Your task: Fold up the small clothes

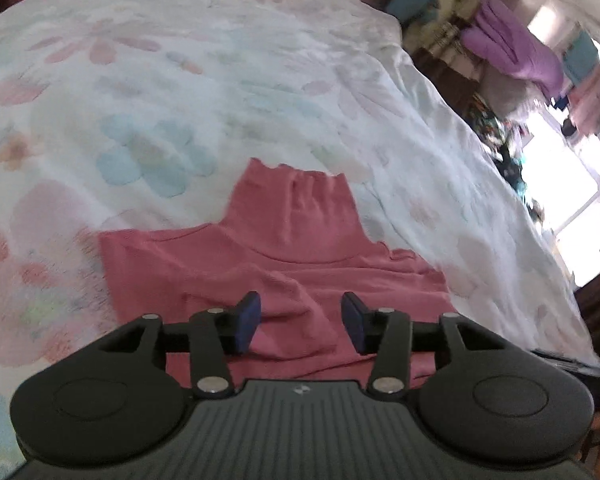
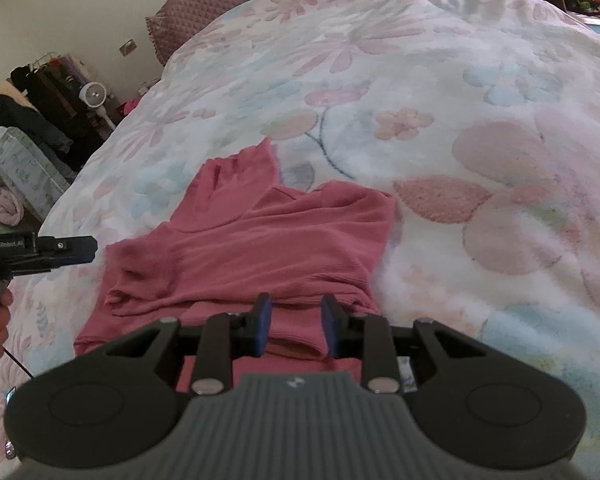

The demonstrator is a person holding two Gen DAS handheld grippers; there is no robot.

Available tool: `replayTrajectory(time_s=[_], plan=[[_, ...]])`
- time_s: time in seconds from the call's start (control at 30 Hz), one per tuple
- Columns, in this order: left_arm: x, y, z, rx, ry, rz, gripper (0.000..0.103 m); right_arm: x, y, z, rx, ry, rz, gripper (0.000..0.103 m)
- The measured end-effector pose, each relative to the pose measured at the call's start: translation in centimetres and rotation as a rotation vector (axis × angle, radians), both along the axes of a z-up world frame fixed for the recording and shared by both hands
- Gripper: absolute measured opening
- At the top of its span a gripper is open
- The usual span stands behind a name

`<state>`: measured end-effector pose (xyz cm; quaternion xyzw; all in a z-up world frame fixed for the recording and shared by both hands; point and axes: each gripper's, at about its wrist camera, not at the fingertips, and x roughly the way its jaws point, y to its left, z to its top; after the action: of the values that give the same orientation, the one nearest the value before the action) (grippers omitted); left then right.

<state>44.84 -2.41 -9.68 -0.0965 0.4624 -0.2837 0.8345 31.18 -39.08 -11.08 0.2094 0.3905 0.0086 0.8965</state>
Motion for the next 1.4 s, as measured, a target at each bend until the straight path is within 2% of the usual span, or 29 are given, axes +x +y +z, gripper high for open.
replayTrajectory(time_s=[0.07, 0.13, 0.23, 0.33, 0.53, 0.73, 0.77, 0.8, 0.83, 0.87, 1.0, 1.03, 1.13, 1.2, 1.23, 1.27, 1.33, 1.4], plan=[[0.0, 2.0, -0.1, -0.020, 0.006, 0.053, 0.054, 0.3, 0.3, 0.2, -0.008, -0.004, 0.014, 0.025], [0.9, 3.7, -0.5, -0.002, 0.025, 0.101, 0.054, 1.0, 0.7, 0.3, 0.007, -0.011, 0.031, 0.025], [2.1, 4.9, -2.0, 0.001, 0.079, 0.119, 0.054, 2.8, 2.0, 0.3, 0.044, -0.021, 0.070, 0.024], [2.8, 5.1, -3.7, -0.014, 0.134, 0.124, 0.054, 5.6, 4.1, 0.0, 0.067, -0.026, 0.127, 0.023], [3.5, 4.5, -6.1, -0.024, 0.159, 0.119, 0.054, 11.3, 8.4, -1.0, 0.081, -0.003, 0.217, 0.022], [6.0, 4.9, -7.4, -0.086, 0.185, 0.148, 0.054, 13.8, 12.0, -2.3, 0.067, 0.036, 0.301, 0.022], [6.5, 4.7, -7.7, -0.090, 0.190, 0.150, 0.054, 14.0, 12.4, -2.7, 0.065, 0.053, 0.304, 0.019], [6.9, 4.5, -8.0, -0.098, 0.196, 0.151, 0.041, 14.3, 12.6, -3.3, 0.066, 0.080, 0.303, 0.005], [7.3, 4.4, -8.2, -0.112, 0.206, 0.157, 0.025, 14.4, 12.9, -3.9, 0.075, 0.098, 0.303, 0.001], [7.7, 4.4, -8.5, -0.124, 0.214, 0.165, 0.018, 14.5, 13.0, -4.4, 0.086, 0.106, 0.305, 0.001], [8.8, 4.5, -8.4, -0.153, 0.189, 0.203, 0.001, 14.2, 13.1, -4.9, 0.070, 0.112, 0.304, 0.000], [8.9, 4.7, -8.2, -0.155, 0.176, 0.219, 0.000, 14.1, 13.1, -4.8, 0.067, 0.110, 0.306, 0.000], [8.9, 5.6, -7.0, -0.173, 0.120, 0.281, 0.000, 13.8, 13.3, -4.4, 0.058, 0.107, 0.332, 0.000], [8.8, 5.6, -6.4, -0.160, 0.120, 0.255, 0.000, 13.7, 13.1, -4.2, 0.050, 0.099, 0.331, 0.000], [8.6, 5.4, -6.1, -0.145, 0.129, 0.217, 0.005, 13.8, 13.1, -4.1, 0.046, 0.099, 0.333, 0.000], [8.1, 5.2, -5.8, -0.118, 0.129, 0.187, 0.008, 13.9, 13.1, -4.0, 0.046, 0.095, 0.339, 0.005], [6.9, 5.1, -5.2, -0.071, 0.119, 0.144, 0.026, 14.2, 12.8, -3.3, 0.033, 0.065, 0.335, 0.011], [5.8, 5.3, -5.2, -0.047, 0.138, 0.107, 0.033, 14.9, 12.4, -2.8, 0.028, 0.047, 0.320, 0.015]])
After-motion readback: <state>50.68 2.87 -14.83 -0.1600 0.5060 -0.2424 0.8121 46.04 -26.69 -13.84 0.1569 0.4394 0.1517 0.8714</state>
